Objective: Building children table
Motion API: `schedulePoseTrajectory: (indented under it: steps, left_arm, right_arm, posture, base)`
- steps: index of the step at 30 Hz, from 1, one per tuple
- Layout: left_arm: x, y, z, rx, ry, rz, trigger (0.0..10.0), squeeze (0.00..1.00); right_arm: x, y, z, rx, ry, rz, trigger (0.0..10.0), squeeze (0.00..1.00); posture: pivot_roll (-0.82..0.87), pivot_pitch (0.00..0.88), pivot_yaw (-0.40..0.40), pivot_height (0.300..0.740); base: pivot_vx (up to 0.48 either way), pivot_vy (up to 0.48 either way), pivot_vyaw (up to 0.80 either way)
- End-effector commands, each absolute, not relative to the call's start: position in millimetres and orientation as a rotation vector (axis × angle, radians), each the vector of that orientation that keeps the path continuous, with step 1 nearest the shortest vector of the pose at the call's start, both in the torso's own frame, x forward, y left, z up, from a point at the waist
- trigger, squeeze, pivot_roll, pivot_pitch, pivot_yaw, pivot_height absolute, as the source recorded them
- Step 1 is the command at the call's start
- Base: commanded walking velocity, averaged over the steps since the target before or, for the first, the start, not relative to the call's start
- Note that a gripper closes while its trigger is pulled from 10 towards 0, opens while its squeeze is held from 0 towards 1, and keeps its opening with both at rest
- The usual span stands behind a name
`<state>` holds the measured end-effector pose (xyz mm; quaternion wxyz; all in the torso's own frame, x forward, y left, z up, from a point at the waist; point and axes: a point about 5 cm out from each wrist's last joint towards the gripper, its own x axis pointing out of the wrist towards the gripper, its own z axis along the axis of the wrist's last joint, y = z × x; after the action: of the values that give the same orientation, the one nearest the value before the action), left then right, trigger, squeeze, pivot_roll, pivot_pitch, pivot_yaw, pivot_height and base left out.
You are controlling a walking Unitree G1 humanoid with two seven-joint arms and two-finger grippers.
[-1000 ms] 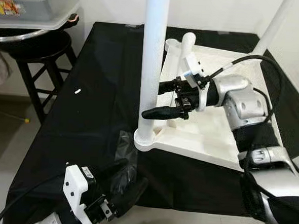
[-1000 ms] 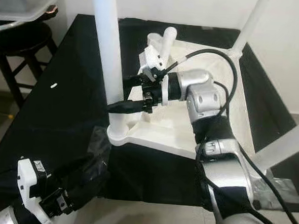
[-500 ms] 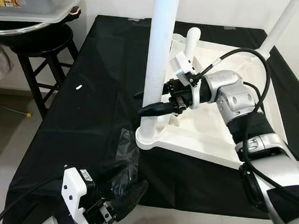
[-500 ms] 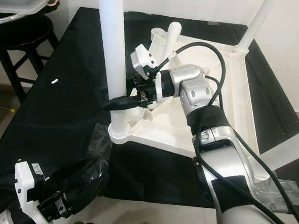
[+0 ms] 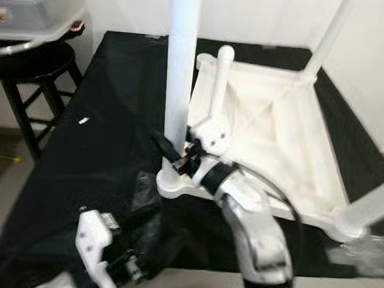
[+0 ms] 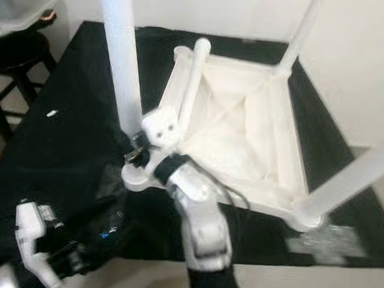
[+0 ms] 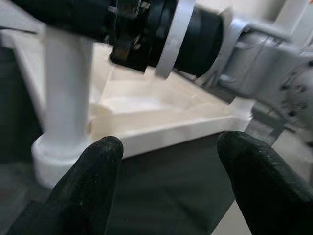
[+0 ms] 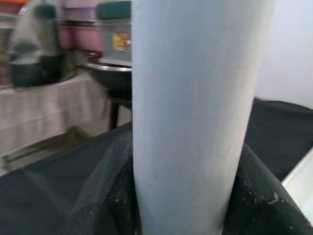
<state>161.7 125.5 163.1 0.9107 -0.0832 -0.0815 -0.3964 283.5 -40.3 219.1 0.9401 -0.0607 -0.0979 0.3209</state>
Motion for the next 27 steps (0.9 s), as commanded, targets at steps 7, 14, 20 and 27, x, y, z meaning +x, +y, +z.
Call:
schedulePoseTrajectory:
  steps: [7, 14, 20, 27]
  left_arm:
    - [171, 129, 159, -0.147, -0.175, -0.801, 10.0, 0.0]
    - [182, 135, 156, -0.127, -0.162, -0.715, 10.0, 0.0]
    - [198, 152, 151, -0.16, -0.123, -0.514, 10.0, 0.0]
    - [215, 178, 139, -0.258, -0.037, -0.241, 10.0, 0.0]
  right_arm:
    - [297, -38, 193, -0.155, -0.029, 0.582, 1.4, 0.0]
    - [285, -50, 208, -0.053, -0.099, 0.661, 10.0, 1.0]
    - [262, -83, 191, -0.099, -0.096, 0.643, 10.0, 1.0]
    - [234, -105, 164, -0.122, -0.018, 0.626, 10.0, 1.0]
  posture:
    - [0.12, 0.127, -0.042, 0.74]
    - [0.09, 0.116, -0.034, 0.74]
    - [0.07, 0.109, -0.041, 0.74]
    - [0.04, 0.094, -0.044, 0.74]
  base:
    - [0.0, 0.0, 0.0]
    - [0.0, 0.0, 0.0]
    - [0.0, 0.0, 0.0]
    - [0.0, 0.0, 0.0]
